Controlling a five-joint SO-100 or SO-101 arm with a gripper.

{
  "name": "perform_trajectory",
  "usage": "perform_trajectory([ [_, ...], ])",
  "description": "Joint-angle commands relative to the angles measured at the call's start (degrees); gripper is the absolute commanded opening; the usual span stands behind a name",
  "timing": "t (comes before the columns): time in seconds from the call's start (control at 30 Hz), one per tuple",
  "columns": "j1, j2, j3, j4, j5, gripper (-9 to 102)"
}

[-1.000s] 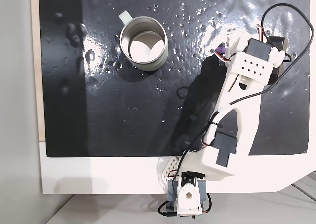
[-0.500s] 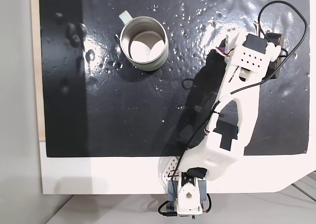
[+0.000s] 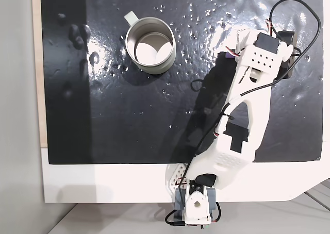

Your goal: Grasp a pengrip and put it in the cup.

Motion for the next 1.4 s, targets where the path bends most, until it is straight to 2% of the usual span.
perform_trajectory([
  [0.0, 1.1, 1.1, -3.0, -1.0, -0.9, 0],
  [0.2, 1.2, 8.8, -4.8, 3.3, -0.6, 0],
  [0.53, 0.9, 33.2, -2.5, 12.0, 1.4, 0],
  [0.73, -2.4, 44.1, 1.8, 13.5, 1.8, 0],
  [0.93, -9.2, 47.6, 3.0, 13.6, 4.8, 0],
  [1.37, -32.3, 41.9, -11.4, 21.7, 14.8, 0],
])
